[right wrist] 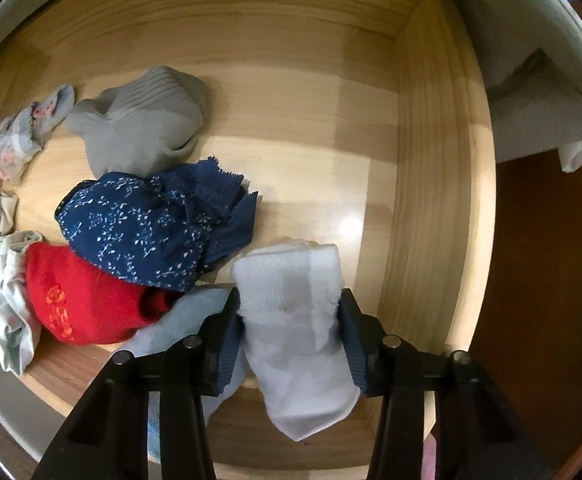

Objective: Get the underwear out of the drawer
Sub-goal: 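Close the right tool on the white sock in the drawer, then close the left tool on the grey hexagon-print underwear in the drawer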

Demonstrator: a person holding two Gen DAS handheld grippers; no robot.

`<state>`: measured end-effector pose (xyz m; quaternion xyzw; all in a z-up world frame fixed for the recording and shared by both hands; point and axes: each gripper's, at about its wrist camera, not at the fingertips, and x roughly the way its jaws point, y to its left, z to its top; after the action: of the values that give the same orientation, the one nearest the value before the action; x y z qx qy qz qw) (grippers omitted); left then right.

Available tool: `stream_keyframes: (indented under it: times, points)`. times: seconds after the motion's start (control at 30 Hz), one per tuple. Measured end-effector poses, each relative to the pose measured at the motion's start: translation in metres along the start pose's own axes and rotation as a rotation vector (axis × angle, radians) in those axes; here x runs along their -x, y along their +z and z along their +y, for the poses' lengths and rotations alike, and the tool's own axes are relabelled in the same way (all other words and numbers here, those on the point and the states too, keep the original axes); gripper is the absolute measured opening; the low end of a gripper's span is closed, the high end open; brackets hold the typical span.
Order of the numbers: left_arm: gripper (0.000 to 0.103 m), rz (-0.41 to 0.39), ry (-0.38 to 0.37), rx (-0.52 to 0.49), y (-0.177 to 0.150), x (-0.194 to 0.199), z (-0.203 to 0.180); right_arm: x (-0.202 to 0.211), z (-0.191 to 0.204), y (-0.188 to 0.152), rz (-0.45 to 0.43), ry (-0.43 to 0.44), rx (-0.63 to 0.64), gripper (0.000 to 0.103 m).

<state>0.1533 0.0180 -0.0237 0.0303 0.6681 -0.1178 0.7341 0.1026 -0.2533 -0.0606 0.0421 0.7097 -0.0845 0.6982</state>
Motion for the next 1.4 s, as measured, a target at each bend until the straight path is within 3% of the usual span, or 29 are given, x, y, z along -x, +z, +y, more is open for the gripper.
stream_keyframes:
  times: [0.33, 0.63, 0.8, 1.07, 1.27, 1.4]
  points:
    - [0.065, 0.124, -0.028, 0.136, 0.005, -0.034, 0.002, 0.001, -0.001, -0.003, -0.015, 0.000, 0.013, 0.042]
    - [0.065, 0.077, 0.046, 0.288, 0.012, -0.048, 0.007, 0.004, 0.010, -0.010, -0.038, -0.006, 0.026, 0.042]
    - [0.065, 0.079, 0.147, 0.284, 0.017, -0.058, -0.008, 0.001, 0.008, -0.012, -0.038, -0.005, 0.029, 0.042]
    - [0.065, 0.078, 0.152, 0.251, 0.015, -0.065, -0.019, -0.001, 0.009, -0.012, -0.039, -0.001, 0.033, 0.043]
    - [0.056, 0.081, 0.194, 0.196, 0.024, -0.069, -0.031, -0.002, 0.010, -0.012, -0.041, 0.001, 0.034, 0.043]
    - [0.058, 0.120, 0.214, 0.200, 0.031, -0.076, -0.036, -0.002, 0.011, -0.012, -0.041, 0.001, 0.034, 0.043]
